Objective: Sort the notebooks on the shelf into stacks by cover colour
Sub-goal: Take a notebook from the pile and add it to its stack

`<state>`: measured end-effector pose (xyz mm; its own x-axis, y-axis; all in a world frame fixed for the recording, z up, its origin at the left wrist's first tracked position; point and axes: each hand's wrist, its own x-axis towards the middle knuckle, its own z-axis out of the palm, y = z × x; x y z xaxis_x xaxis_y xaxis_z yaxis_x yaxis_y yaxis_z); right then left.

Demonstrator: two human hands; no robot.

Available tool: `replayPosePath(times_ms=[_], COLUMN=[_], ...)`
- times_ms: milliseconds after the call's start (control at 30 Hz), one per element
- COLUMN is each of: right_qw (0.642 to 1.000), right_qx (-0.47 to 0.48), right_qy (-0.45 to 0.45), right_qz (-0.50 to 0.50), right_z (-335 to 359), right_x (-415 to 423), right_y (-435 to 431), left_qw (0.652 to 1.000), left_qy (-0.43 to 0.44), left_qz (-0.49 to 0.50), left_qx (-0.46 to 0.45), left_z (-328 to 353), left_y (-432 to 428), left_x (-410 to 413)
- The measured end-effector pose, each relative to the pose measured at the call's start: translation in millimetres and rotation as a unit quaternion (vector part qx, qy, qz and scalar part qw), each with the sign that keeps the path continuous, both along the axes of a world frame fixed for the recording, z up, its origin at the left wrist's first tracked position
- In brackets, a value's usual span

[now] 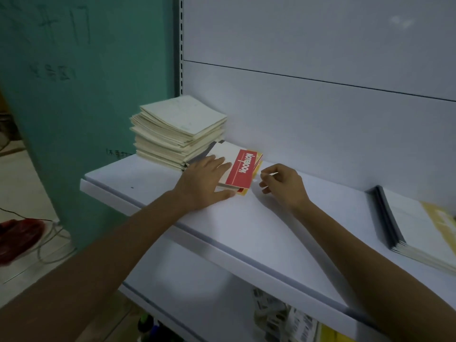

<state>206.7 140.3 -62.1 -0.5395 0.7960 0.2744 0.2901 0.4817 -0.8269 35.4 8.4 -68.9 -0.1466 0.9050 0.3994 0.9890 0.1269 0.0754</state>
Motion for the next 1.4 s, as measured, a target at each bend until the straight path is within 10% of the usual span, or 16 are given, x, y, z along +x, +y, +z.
replayPosePath(times_ms=[400,567,733,900,967,1200,1400], right_qw=[0.959,0.933,0.937,0.935,0.936,0.952,0.968], right_qx=[-0.281,-0.330,-0.267,-0.227,-0.212,-0.180,0.152], right_qy=[0.046,0.133,0.199,0.250,0.258,0.181,-0.125], right_qz=[-0.008,-0.060,-0.110,-0.110,-0.111,-0.170,-0.154], right_z=[17.1,18.5,31.5,40.2,40.6,34.1,7.7], right_x=[-18.1,-16.9,14.5,33.6,35.5,-1.4,-82.4], right_y=[-18.5,-36.9,-65.8,-93.4,-98.5,-93.0,-69.6], left_qw=[0.996,0.980,0.882,0.653,0.618,0.749,0.775], left_qy=[0.038,-0.138,-0.427,-0.738,-0.762,-0.621,-0.563], left_qz=[-0.083,-0.143,-0.170,-0.169,-0.187,-0.205,-0.217], left_qx=[0.008,-0.002,0.107,-0.004,-0.052,0.107,0.185], left_z=[0.2,0.9,6.5,28.4,31.2,60.2,73.6], left_y=[4.8,-0.1,18.9,15.4,9.1,-17.3,-62.4], left_x=[-26.1,-28.3,-22.8,-1.8,1.1,-30.1,-81.1])
